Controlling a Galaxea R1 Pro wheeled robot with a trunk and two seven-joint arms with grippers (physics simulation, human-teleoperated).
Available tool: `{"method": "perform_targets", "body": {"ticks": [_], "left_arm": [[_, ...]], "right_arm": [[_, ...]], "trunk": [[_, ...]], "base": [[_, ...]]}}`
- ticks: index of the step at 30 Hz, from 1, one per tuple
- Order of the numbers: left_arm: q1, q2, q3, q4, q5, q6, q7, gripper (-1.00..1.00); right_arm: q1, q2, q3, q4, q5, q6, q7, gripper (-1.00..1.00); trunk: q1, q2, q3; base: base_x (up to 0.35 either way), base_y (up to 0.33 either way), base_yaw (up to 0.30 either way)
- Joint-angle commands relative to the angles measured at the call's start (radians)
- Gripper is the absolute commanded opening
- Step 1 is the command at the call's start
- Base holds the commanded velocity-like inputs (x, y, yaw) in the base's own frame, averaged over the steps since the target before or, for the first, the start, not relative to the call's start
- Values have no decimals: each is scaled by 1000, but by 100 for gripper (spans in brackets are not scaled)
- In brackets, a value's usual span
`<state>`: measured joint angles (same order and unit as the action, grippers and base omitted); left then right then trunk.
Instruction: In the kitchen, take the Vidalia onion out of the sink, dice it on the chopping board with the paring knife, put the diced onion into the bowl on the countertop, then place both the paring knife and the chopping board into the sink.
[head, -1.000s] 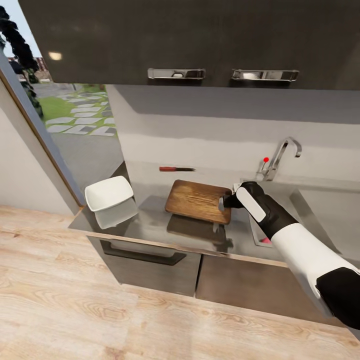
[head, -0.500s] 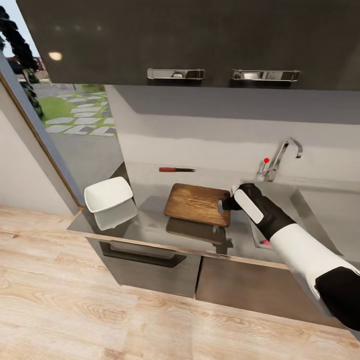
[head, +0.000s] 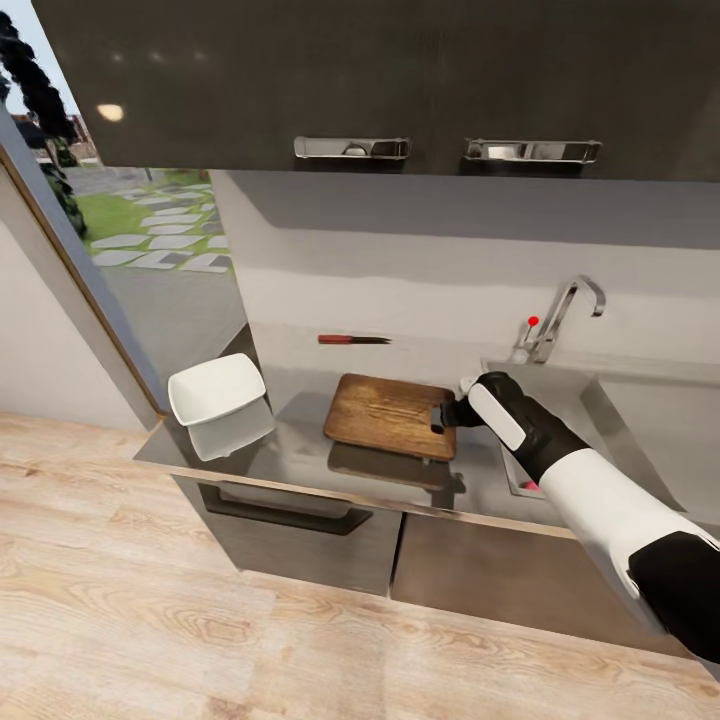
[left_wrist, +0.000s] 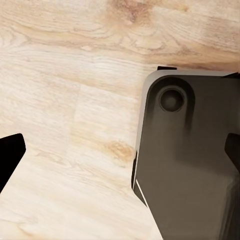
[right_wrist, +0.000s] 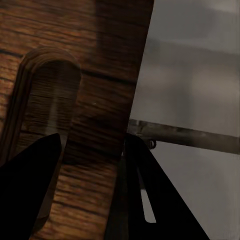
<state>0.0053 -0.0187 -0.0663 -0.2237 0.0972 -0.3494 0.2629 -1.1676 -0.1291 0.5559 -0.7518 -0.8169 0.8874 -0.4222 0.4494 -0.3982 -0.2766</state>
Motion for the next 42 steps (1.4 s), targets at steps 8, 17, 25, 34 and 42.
{"method": "perform_targets", "body": {"ticks": [8,17,25,34,42], "left_arm": [[0,0,-7,-2,10,-2,4,100],[0,0,-7,-2,10,-2,4,100],[1,-1,-7,-2,10,-2,4,100],[1,0,-7,-2,10,-2,4,100],[0,0,-8,-1,10,-2,4,100]], "right_arm": [[-1,-1,6,0,-11,-1,-9,-100],[-1,-1,6,12,-11,-1,-9,-100],[-1,-1,6,28,-11,-2,-9,-100],[-1,0,6,49,-13,-5,-7,-100],[-1,-2,6,51,-13,-5,-7,-100]], "trunk": [[1,-2,-2],[1,-2,-2],[1,-2,-2],[1,-2,-2],[1,-2,-2]], "base": [[0,0,0],[0,0,0],[0,0,0],[0,0,0],[0,0,0]]}}
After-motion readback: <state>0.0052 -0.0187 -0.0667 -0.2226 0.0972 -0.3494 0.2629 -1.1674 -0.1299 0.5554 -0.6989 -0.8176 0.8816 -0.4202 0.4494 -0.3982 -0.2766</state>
